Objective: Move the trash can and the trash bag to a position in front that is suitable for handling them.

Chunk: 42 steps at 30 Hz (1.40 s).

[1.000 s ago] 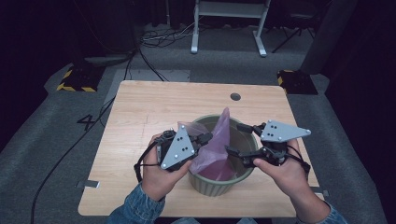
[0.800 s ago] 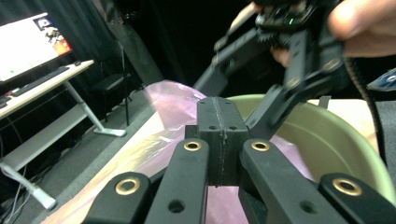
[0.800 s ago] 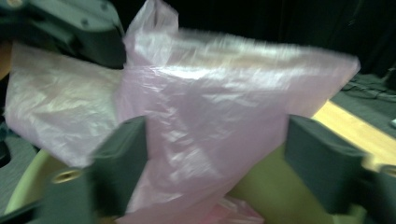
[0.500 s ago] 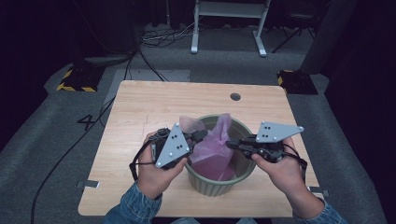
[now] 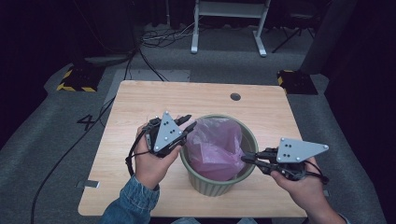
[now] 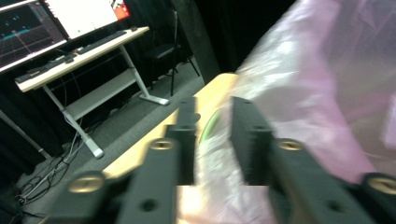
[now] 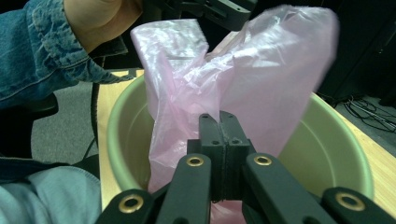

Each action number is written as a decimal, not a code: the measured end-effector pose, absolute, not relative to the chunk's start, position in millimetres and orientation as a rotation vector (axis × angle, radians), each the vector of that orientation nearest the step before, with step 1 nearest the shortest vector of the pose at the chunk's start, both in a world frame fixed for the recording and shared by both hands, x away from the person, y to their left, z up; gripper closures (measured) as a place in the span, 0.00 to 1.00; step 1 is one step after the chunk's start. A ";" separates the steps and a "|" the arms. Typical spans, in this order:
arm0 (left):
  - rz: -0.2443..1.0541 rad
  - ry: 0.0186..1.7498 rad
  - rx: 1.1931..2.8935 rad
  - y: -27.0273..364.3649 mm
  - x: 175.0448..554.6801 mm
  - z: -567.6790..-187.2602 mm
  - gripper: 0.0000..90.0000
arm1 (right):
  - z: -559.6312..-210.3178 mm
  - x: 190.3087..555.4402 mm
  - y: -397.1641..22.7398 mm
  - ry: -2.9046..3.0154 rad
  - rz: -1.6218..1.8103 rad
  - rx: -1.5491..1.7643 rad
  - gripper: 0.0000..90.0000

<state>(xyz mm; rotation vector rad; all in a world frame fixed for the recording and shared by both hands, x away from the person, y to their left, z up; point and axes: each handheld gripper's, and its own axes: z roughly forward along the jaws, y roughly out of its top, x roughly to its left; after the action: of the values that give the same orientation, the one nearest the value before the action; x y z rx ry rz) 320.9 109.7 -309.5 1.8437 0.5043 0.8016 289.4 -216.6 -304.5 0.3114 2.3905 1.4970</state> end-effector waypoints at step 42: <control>0.481 0.248 1.921 51.5 281.4 -299.6 0.69 | -309.2 285.6 -191.4 2.377 1.459 0.300 1.00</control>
<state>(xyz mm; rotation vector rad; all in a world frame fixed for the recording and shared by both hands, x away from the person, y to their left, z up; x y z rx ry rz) 281.4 51.5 -299.6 1.9212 0.2476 0.4806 285.6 -191.4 -309.2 0.2999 2.3767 1.4588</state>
